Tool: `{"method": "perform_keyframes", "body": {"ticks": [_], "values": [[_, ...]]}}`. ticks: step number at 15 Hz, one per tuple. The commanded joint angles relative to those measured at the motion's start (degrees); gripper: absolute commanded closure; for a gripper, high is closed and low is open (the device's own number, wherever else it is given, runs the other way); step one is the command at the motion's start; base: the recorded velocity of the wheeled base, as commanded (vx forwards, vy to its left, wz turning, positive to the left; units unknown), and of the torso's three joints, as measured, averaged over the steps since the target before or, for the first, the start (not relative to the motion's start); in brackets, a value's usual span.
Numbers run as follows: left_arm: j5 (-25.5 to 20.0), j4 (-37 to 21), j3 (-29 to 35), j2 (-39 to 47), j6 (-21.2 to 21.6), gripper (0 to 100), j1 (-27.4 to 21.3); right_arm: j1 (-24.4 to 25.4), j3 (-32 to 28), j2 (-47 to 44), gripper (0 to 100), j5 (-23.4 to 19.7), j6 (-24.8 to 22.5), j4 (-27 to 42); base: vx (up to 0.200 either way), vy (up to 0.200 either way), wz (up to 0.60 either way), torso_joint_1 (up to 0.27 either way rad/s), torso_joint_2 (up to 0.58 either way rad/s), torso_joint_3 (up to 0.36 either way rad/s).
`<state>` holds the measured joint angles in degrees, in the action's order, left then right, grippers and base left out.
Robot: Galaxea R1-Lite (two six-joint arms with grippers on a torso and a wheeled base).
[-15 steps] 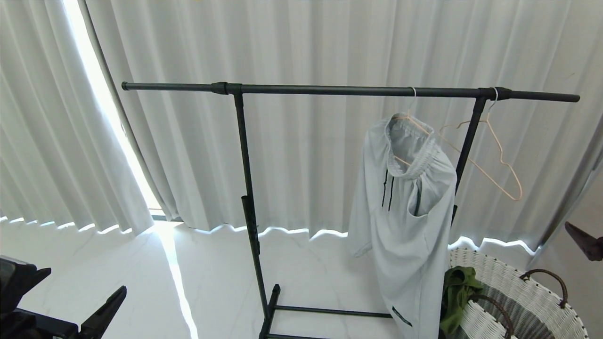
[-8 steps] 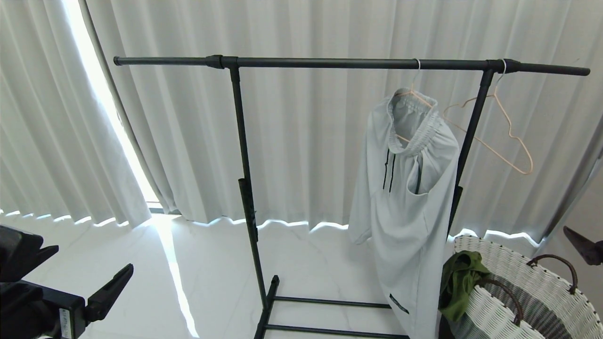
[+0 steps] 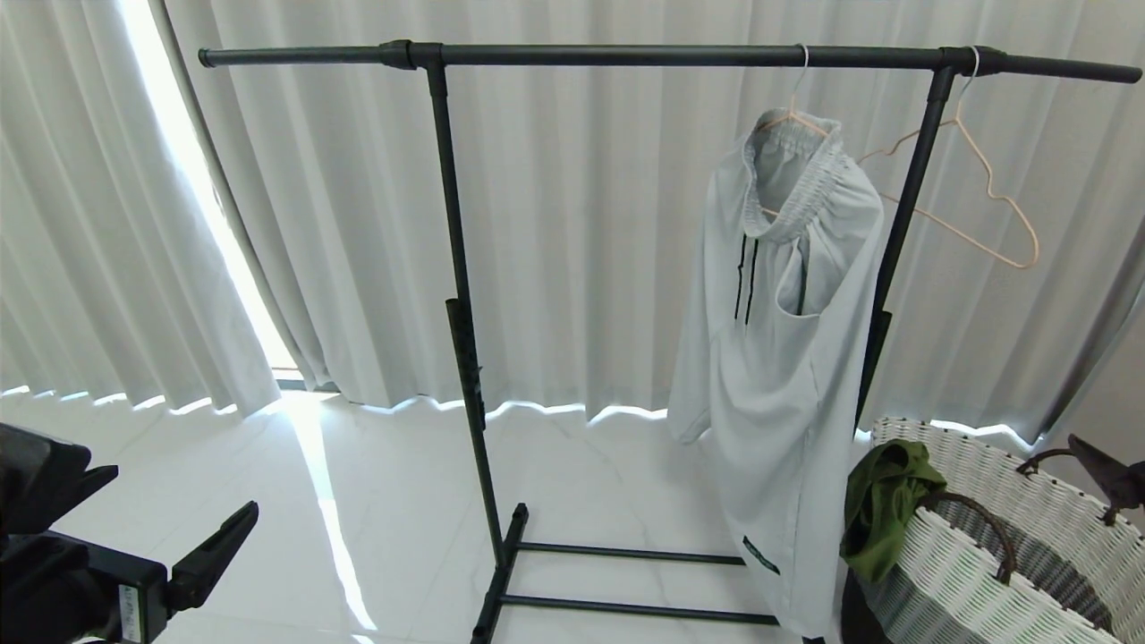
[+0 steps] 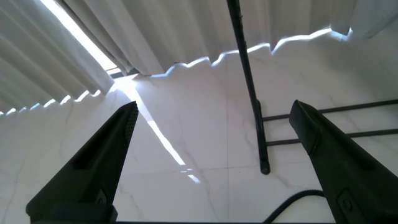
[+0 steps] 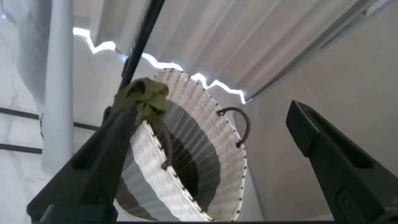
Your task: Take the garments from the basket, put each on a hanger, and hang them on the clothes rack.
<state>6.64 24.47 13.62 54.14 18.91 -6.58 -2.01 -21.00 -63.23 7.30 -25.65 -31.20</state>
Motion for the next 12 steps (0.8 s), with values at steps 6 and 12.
{"method": "perform_keyframes", "body": {"ticks": [6,12], "values": [[0.1,0.1,-0.2,-0.4,2.2,0,0.0,-0.1,0.0,0.0,0,-0.1,-1.0,0.0,0.000,0.000,0.00,-0.044,0.15,0.098],[0.0,0.1,-0.3,-0.3,2.2,0,0.0,-0.1,0.0,0.0,0,-0.1,-1.1,0.0,0.000,-0.200,0.00,0.001,0.01,0.010]]}}
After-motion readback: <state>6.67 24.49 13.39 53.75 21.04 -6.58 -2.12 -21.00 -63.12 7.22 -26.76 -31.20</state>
